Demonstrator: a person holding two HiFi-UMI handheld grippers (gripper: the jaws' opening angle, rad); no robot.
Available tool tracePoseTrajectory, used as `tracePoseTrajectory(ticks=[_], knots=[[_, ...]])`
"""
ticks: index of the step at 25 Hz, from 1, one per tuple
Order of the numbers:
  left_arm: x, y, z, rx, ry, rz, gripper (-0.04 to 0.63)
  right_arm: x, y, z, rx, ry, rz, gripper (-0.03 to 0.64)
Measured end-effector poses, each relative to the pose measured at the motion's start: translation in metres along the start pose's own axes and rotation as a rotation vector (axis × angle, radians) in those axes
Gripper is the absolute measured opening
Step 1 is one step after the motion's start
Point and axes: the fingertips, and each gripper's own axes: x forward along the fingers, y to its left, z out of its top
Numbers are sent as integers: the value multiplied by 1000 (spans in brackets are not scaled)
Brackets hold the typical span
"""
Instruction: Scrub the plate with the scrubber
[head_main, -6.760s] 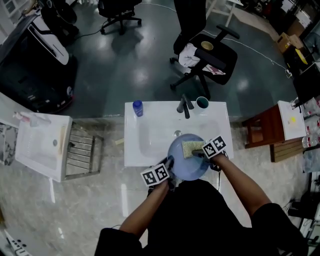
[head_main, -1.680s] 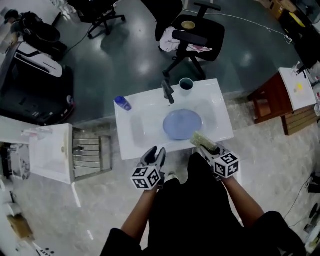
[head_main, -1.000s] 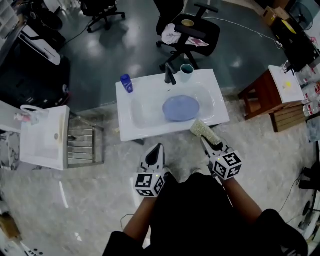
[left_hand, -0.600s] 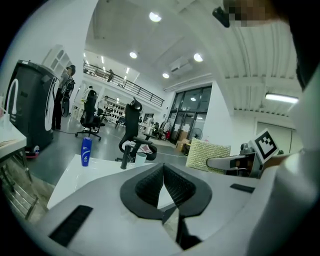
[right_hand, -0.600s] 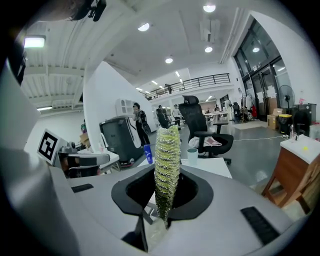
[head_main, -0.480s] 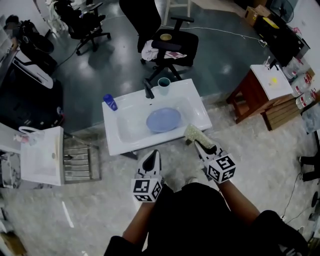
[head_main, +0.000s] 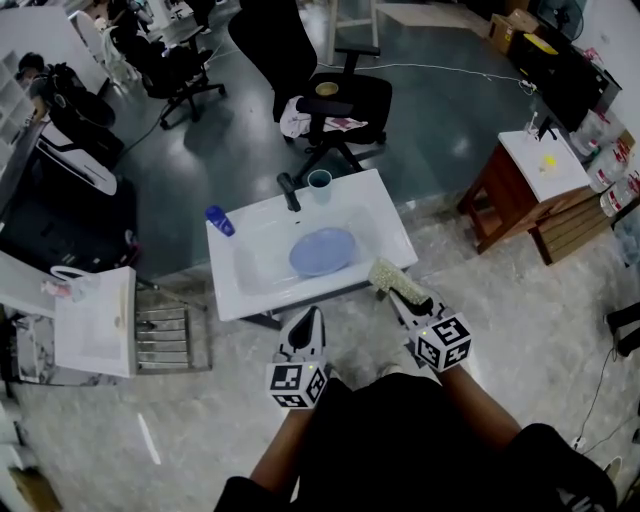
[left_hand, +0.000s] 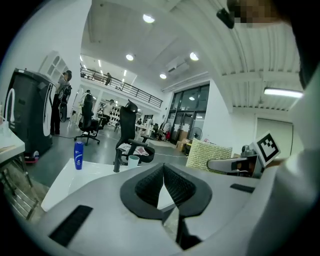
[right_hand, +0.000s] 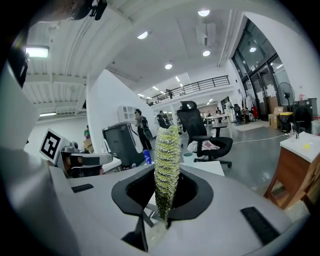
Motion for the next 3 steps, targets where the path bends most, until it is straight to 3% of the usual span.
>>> tracePoseTrajectory(ticks=[3], knots=[[3, -14, 0, 0, 1, 5, 5, -11, -7, 4, -4, -4, 11, 60]])
